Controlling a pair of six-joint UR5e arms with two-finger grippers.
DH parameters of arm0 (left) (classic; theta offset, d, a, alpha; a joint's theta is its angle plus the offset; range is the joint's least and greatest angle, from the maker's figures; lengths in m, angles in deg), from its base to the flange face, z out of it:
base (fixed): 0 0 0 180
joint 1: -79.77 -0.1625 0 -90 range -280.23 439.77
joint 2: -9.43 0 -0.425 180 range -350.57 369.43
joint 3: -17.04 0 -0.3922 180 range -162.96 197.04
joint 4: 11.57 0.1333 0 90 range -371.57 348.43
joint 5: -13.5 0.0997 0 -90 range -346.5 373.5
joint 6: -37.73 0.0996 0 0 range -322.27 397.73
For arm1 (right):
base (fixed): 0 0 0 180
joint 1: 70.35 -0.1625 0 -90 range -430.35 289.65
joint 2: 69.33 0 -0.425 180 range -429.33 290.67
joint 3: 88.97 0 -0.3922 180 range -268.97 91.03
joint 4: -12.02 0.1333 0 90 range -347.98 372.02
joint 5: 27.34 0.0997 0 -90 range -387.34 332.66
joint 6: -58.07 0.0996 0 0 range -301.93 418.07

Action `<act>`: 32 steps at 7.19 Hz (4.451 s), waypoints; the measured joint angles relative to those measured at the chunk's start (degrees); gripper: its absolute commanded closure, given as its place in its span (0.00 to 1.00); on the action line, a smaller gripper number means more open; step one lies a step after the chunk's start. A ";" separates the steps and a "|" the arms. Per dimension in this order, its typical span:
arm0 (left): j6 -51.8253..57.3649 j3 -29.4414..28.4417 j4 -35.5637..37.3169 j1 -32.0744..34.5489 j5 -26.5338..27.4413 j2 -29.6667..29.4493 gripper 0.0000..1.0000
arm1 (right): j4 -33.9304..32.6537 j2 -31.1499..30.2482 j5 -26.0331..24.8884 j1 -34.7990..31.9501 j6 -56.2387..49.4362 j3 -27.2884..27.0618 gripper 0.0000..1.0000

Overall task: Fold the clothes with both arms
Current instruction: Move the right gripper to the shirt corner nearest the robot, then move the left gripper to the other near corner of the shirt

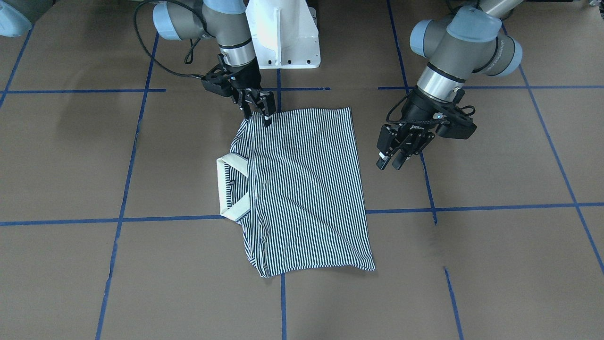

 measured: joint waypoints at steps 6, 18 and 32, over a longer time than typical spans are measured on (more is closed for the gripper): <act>-0.92 0.06 -0.07 0.00 -0.28 0.08 0.43 | -0.94 -0.91 -0.68 -0.52 1.54 1.22 0.34; -16.39 10.01 0.75 -12.97 9.25 7.64 0.43 | -0.94 -1.76 -0.59 -0.11 1.45 -1.47 1.00; -23.59 7.01 5.06 -29.59 19.91 9.50 1.00 | -0.86 -1.68 -0.60 -0.03 1.45 -1.71 1.00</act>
